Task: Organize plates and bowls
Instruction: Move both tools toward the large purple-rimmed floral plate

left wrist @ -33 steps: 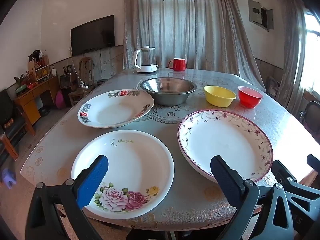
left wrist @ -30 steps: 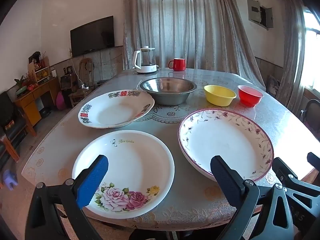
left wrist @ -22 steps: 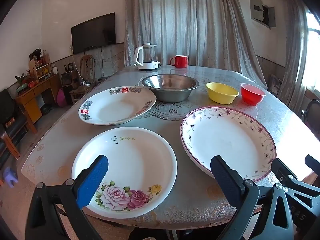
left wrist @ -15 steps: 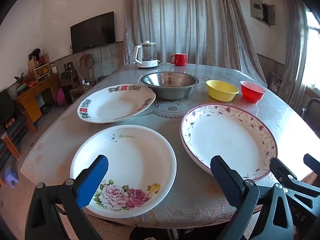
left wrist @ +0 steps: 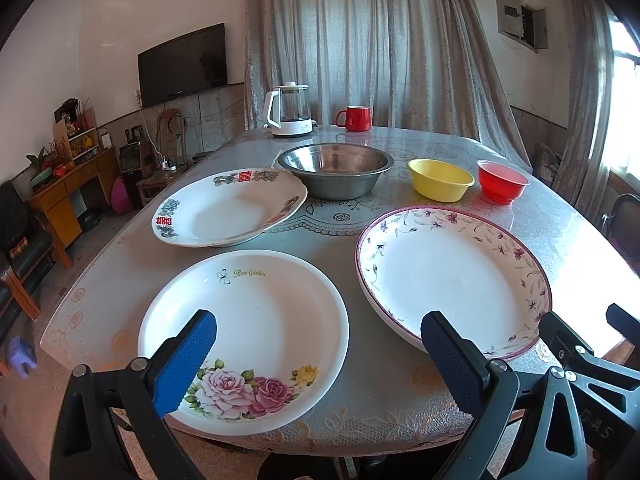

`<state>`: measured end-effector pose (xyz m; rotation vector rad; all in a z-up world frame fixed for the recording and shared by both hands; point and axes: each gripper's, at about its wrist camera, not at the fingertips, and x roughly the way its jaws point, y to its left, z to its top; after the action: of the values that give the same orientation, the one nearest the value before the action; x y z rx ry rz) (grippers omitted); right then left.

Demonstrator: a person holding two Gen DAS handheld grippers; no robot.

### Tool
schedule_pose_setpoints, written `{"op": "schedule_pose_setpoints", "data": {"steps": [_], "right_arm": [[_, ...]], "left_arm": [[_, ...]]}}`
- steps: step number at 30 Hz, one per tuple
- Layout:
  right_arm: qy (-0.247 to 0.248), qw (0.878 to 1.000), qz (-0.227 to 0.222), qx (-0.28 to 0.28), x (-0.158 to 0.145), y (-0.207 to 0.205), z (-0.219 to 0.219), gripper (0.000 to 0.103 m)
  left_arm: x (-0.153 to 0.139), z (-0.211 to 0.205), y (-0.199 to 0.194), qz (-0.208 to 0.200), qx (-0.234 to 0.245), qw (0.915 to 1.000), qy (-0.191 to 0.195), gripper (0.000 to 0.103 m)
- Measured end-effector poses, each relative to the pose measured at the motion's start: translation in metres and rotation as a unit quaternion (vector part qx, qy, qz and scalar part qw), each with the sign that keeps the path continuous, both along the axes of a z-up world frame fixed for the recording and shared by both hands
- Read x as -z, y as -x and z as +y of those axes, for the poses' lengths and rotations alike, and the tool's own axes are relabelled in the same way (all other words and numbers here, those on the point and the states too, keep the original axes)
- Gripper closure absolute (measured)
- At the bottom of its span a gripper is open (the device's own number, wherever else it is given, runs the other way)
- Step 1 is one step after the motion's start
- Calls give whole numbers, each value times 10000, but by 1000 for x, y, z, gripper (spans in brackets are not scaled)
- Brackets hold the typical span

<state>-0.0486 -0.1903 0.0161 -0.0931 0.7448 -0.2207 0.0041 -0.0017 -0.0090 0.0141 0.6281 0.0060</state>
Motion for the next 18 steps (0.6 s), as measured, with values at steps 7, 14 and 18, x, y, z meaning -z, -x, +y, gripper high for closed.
{"op": "schedule_pose_setpoints", "data": {"steps": [7,14,18], "right_arm": [[-60,10000,7,-43,-1,-2,-2,4],[-102,9999,11,-104,0,-4,-3,3],[-149,9998,9,-156,1,-6,-6,4]], "left_arm": [[-3,-3,-1,-4,50,10000,-13,0],[-2,-5,-4,26,82,9999,-67,0],[-1,-6,-5,43,88,9999,-67,0]]}}
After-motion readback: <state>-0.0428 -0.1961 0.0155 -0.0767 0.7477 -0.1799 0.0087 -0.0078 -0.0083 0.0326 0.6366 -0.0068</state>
